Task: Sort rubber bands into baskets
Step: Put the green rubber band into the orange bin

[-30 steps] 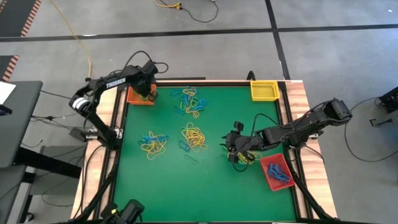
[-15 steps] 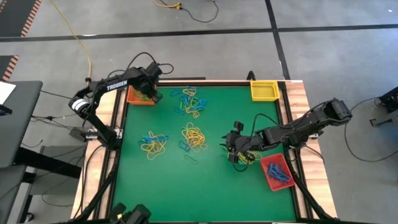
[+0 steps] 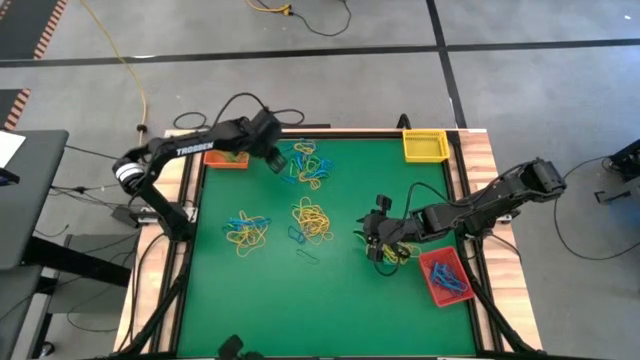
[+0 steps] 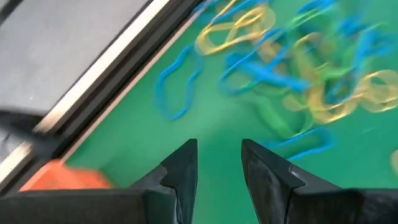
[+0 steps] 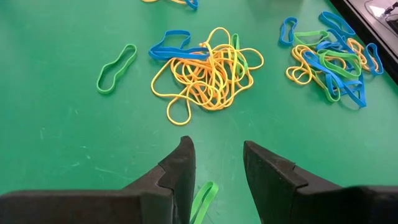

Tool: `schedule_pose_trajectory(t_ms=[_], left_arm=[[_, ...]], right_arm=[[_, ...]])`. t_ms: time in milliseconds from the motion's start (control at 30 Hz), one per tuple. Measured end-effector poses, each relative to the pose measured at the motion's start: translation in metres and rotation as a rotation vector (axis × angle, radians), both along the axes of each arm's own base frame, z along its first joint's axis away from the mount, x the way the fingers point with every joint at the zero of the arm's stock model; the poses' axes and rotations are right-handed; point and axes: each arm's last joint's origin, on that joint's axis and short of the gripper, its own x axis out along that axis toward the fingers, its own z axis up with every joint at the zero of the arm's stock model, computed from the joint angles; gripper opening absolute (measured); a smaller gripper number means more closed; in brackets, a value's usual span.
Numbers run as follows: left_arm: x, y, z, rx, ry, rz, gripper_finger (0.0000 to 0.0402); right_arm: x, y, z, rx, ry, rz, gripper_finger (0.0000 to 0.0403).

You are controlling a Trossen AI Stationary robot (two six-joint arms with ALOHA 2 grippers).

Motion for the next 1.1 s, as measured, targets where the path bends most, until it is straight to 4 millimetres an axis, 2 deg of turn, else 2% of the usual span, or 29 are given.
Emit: schedule_pose_trajectory(t_ms=[167, 333, 433, 633, 833, 1100], left_arm=[[0.015, -0.009, 0.004, 0.008, -0.1, -0.041, 0.0114], [0.021, -0.012, 0.003, -0.002, -0.124, -0.032, 0.0114], [0.026, -0.012, -0.01, -0.053, -0.108, -0.021, 0.0114], [0.042, -0.01, -0.057, -0.169, -0.006, -0.016, 0.0114], [0.046, -0.005, -0.071, -0.16, 0.024, 0.021, 0.0114], [0.048, 0.0, -0.073, -0.107, 0.014, 0.042, 0.0114]], right_arm=[[0.0, 0.0, 0.0, 0.0, 0.0, 0.0, 0.0164], [0.0, 0.0, 0.0, 0.0, 0.0, 0.0, 0.0164], [0.0, 0.0, 0.0, 0.0, 0.0, 0.0, 0.0164], [0.0, 0.001, 0.0, 0.004, -0.001, 0.0, 0.0164], [-0.001, 0.004, 0.0, 0.002, 0.0, 0.012, 0.0164], [-0.001, 0.003, 0.0, -0.007, 0.003, 0.016, 0.0164]])
